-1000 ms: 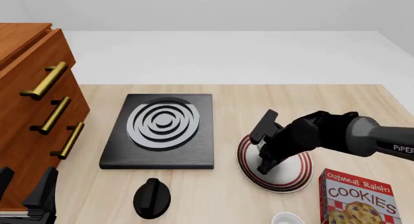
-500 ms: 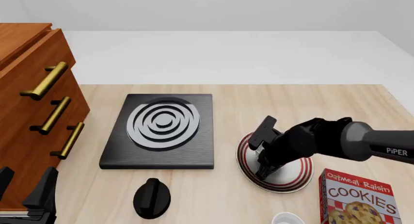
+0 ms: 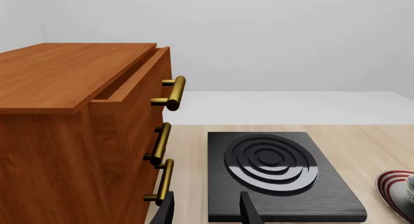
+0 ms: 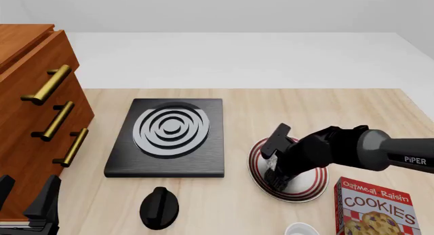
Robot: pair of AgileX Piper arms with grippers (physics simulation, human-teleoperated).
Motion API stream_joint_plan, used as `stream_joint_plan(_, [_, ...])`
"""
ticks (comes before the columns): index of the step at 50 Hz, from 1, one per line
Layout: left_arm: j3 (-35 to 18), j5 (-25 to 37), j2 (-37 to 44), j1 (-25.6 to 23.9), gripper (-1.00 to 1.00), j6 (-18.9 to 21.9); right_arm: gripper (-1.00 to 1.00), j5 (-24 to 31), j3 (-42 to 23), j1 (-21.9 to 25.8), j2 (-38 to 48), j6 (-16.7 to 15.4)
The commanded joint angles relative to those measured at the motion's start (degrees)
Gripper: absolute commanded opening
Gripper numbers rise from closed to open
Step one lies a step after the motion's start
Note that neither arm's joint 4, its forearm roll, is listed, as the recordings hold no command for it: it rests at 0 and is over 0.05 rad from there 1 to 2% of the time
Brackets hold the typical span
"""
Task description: Pick the akita bowl on the ramekin and place it on the plate.
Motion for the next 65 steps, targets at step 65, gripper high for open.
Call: stream_joint_plan(65, [0.00,0.00,0.00,0.00,1.00,0.00,1.00,-1.26,7.30,2.86,-17.62,7.90])
